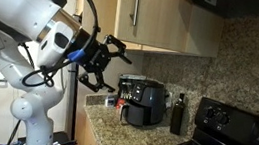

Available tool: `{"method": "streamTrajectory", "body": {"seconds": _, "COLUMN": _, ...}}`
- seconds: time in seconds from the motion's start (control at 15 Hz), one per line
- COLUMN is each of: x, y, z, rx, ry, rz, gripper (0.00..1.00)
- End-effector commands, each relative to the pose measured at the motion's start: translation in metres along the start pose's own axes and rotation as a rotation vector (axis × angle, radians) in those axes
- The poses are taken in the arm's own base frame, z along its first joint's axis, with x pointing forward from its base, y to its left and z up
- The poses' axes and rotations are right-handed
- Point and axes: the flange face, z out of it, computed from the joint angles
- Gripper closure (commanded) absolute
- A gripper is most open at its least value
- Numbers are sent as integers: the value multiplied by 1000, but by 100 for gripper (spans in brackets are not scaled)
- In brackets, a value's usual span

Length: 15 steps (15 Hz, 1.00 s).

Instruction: Close the open upper cabinet door

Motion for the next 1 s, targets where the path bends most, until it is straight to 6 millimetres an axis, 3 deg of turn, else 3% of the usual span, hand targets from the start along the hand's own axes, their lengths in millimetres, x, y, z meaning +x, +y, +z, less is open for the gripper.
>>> {"method": "streamTrajectory", "body": {"seconds": 0.0, "x": -4, "y": -8, "z": 11, "rx": -22, "ry": 48, "rz": -2, "gripper": 0}}
{"method": "streamTrajectory", "body": {"seconds": 0.4, "x": -6, "y": -59, "z": -19, "rx": 208, "ry": 185, "rz": 196, "gripper": 0}}
{"method": "streamTrajectory", "body": {"seconds": 0.93, "x": -36, "y": -109, "z": -61, "rx": 530, "ry": 221, "rz": 224, "gripper": 0}}
